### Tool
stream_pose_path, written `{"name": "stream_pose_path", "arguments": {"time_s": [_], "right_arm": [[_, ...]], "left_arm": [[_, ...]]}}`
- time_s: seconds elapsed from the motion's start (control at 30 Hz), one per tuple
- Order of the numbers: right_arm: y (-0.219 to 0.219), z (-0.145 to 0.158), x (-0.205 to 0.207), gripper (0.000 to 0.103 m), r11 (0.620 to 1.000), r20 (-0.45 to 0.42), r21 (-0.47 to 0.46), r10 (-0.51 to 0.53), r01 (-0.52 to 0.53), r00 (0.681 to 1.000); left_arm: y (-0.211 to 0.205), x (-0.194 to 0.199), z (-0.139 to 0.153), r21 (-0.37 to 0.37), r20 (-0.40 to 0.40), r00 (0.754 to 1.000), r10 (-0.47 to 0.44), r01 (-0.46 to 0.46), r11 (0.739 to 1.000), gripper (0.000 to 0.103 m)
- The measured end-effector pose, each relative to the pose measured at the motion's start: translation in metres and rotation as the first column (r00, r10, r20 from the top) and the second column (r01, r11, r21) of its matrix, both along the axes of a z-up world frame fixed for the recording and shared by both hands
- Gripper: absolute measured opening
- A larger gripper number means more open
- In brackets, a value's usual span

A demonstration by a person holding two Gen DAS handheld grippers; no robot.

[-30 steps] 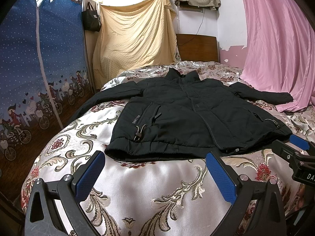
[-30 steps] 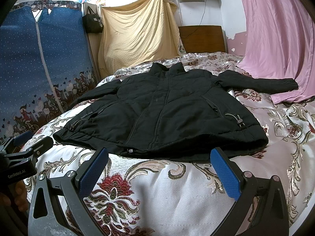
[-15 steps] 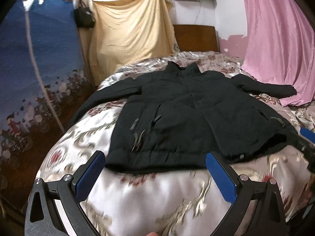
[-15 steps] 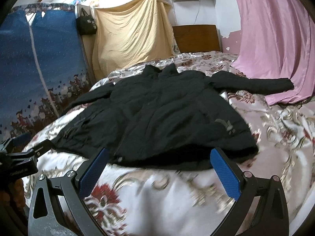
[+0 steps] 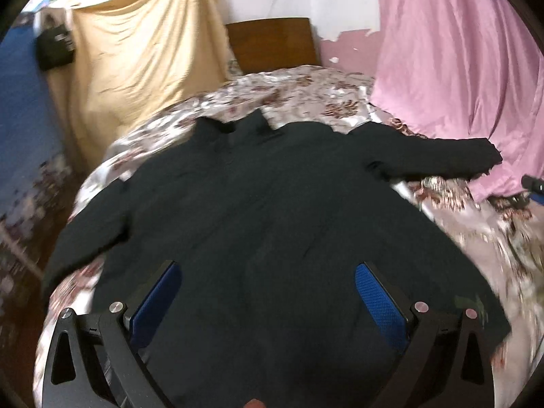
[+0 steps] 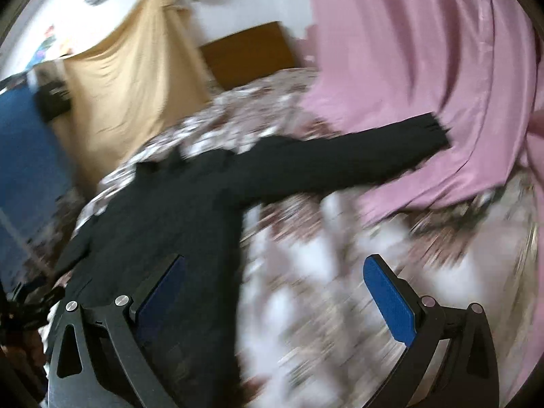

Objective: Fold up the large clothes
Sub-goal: 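Grasp the black jacket sleeve cuff with the right gripper and lift it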

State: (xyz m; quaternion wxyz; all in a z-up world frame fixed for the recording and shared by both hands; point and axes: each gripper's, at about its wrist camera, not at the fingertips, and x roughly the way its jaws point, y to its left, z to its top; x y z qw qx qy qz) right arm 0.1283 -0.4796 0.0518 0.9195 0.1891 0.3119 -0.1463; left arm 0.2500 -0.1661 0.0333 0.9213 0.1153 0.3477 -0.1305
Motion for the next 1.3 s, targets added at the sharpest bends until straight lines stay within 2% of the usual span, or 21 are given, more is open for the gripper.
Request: {"name": "stream_pose_path", "arguments": {"time_s": [0.1,0.23,0.33,0.47,0.53,0.57,0.6,0.77,0.8,0.9,1.0,1.1,1.2,1.3], "right_arm": [[-0.067,-0.003,0.029,0.102,0.993,-0.025,0.053,-0.104,0.105,0.994],[-0.144,-0.023,0.073,0.102,0.964,-0.031,0.185,-0.188,0.191,0.982],[-0.178,-0.05,0.103,0.102,0.933,-0.074,0.251,-0.247,0.258,0.966],[-0.208,-0.08,0.123,0.102,0.87,-0.111,0.298,-0.376,0.392,0.92],[-0.21,-0.087,0.127,0.1,0.848,-0.108,0.29,-0.431,0.443,0.896],[-0.208,-0.089,0.13,0.092,0.839,-0.098,0.271,-0.464,0.473,0.88],[-0.211,-0.091,0.135,0.08,0.831,-0.101,0.26,-0.483,0.492,0.87],[-0.221,-0.101,0.15,0.043,0.792,-0.107,0.243,-0.552,0.56,0.827],[-0.223,-0.101,0.152,0.029,0.793,-0.102,0.239,-0.554,0.561,0.826],[-0.22,-0.091,0.154,0.015,0.813,-0.076,0.198,-0.544,0.548,0.835],[-0.203,-0.067,0.159,0.01,0.858,-0.028,0.097,-0.504,0.505,0.863],[-0.176,-0.031,0.171,0.009,0.898,0.038,-0.027,-0.439,0.44,0.898],[-0.145,0.011,0.178,0.009,0.93,0.111,-0.094,-0.344,0.355,0.932],[-0.107,0.051,0.197,0.009,0.96,0.177,-0.14,-0.215,0.241,0.96]], "left_arm": [[-0.045,0.046,-0.015,-0.011,-0.019,0.999,-0.027,0.026,1.0,0.103],[-0.098,0.101,-0.041,0.006,-0.05,0.997,-0.053,0.053,0.999,0.103],[-0.133,0.139,-0.061,0.021,-0.063,0.996,-0.059,0.06,0.998,0.103],[-0.164,0.18,-0.081,0.034,-0.088,0.995,-0.05,0.053,0.998,0.103],[-0.172,0.199,-0.09,0.03,-0.1,0.995,-0.019,0.023,0.999,0.103],[-0.172,0.207,-0.094,0.026,-0.113,0.994,-0.007,0.01,1.0,0.103],[-0.173,0.215,-0.099,0.021,-0.133,0.991,0.006,-0.003,1.0,0.103],[-0.177,0.236,-0.125,-0.001,-0.231,0.973,0.016,-0.017,1.0,0.103],[-0.178,0.239,-0.129,-0.002,-0.242,0.97,0.014,-0.015,1.0,0.103],[-0.181,0.241,-0.141,0.004,-0.258,0.966,0.016,-0.016,1.0,0.103],[-0.184,0.243,-0.148,0.025,-0.256,0.966,0.019,-0.012,1.0,0.103],[-0.179,0.244,-0.146,0.0,-0.278,0.96,0.008,-0.008,1.0,0.103],[-0.16,0.242,-0.13,-0.047,-0.309,0.951,-0.024,0.01,0.999,0.103],[-0.124,0.235,-0.106,-0.084,-0.299,0.954,-0.032,0.007,0.996,0.103]]}}
